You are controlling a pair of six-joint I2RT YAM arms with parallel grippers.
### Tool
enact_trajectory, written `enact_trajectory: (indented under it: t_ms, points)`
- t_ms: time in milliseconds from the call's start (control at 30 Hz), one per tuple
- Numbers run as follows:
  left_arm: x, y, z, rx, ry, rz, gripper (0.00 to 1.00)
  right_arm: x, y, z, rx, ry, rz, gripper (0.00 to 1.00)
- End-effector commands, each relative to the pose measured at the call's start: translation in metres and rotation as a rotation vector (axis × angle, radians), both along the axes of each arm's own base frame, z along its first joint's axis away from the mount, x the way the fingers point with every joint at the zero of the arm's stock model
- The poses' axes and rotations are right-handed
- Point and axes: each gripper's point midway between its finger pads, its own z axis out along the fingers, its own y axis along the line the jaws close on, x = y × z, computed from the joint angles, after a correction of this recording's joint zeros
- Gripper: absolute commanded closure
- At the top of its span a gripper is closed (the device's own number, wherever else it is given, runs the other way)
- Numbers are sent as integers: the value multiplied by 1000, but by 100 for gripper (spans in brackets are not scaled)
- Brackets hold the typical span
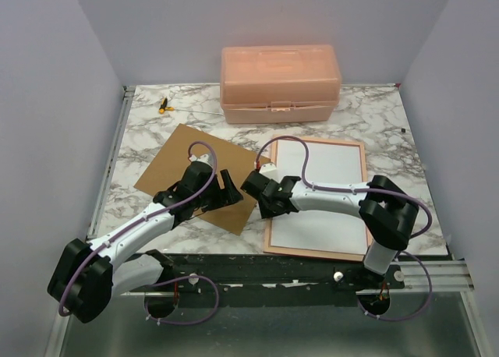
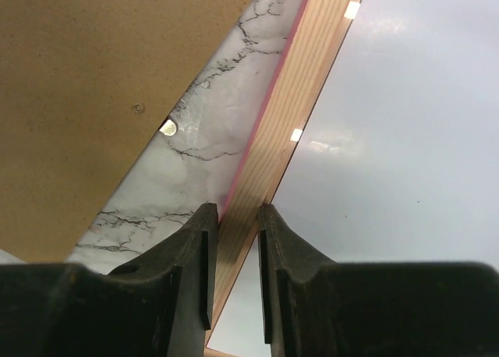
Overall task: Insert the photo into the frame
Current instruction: Adjust the photo frame at the center of the board, then adjust the photo frame item at the center of the board.
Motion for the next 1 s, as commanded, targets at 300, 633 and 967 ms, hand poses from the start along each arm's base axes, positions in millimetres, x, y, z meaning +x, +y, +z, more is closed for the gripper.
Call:
enact_trajectory:
  t_ms: [300,633,967]
  points:
    - [-3,5,-3,-5,-2,-2,22,1,-44,6,-166,-84,-73,77]
    - [-6,11,1,-8,-8,12,21,1,-24,15,-85,-63,-49,66]
    - [-22,27,0,-5,4,44,21,7,16,47,63,-69,11,34]
